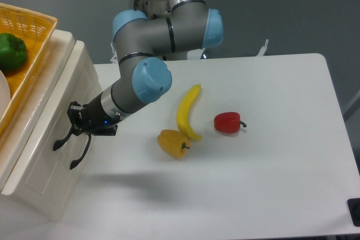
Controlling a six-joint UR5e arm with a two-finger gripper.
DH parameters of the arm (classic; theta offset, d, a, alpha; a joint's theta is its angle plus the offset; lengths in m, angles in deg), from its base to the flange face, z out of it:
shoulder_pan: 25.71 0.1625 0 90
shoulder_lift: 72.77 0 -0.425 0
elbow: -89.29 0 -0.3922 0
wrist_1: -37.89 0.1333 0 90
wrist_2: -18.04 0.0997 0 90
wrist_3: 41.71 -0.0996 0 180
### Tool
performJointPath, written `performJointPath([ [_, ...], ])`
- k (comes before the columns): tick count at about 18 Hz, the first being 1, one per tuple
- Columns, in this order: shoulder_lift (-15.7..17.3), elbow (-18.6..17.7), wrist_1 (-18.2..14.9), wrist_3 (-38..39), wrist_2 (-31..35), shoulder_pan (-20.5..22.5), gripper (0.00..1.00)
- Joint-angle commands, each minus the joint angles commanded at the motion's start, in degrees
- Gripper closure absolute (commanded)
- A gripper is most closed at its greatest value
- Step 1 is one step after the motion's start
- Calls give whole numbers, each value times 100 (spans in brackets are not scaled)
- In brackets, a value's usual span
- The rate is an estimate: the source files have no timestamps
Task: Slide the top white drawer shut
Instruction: 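Hold the gripper against the closed drawer front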
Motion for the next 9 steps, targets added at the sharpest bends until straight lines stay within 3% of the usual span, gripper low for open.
performJointPath([
  [9,79,-18,0,97,9,-132,96],
])
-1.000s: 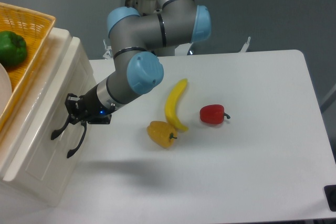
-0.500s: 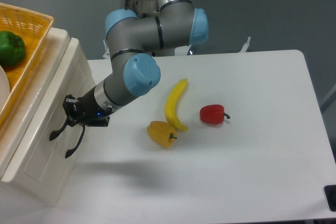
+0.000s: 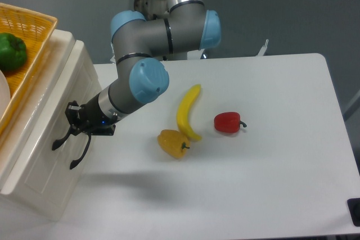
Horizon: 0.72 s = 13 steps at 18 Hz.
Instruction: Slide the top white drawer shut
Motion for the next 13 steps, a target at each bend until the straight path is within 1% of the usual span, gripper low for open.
performJointPath([
  [3,-9,0,9,0,0,-53,95],
  [5,-52,9,35,-9,9,-53,87],
  [7,-114,17,88,-17,201,-44,72],
  [9,-149,26,237,-9,412,17,66],
  [11,-184,35,412,-44,492,236,50],
  [12,-193,35,517,-61,501,324,37],
  [13,-185,35,553,-70,518,438,18],
])
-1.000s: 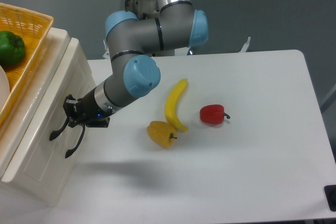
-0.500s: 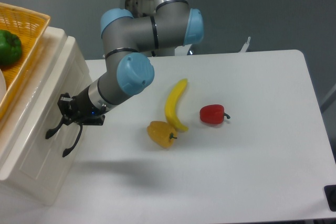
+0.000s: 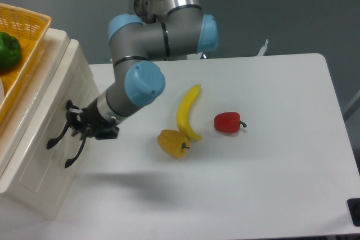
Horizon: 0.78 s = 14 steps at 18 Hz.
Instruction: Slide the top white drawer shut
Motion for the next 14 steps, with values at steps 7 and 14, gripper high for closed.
performJointPath([
  [7,211,281,27,-9,824,730,0],
  [14,273,536,71,-375,1555,1503,0],
])
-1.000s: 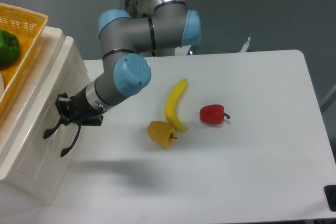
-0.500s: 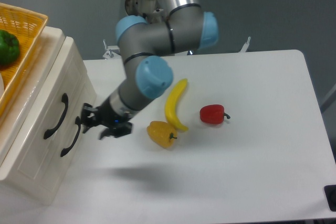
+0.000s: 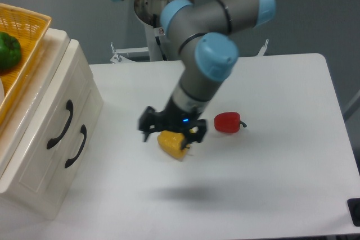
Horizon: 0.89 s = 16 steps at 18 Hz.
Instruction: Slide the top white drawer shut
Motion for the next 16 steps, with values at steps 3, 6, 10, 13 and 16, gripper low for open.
performJointPath([
  [3,18,35,-26,-1229,613,221,0],
  [6,-52,18,-18,-2521,1343,291,0],
  [10,-333,18,245,-3789,1583,388,0],
  [13,-579,35,492,-4124,1679,467,0],
  [16,-852,219,527,-4773,2004,590,0],
])
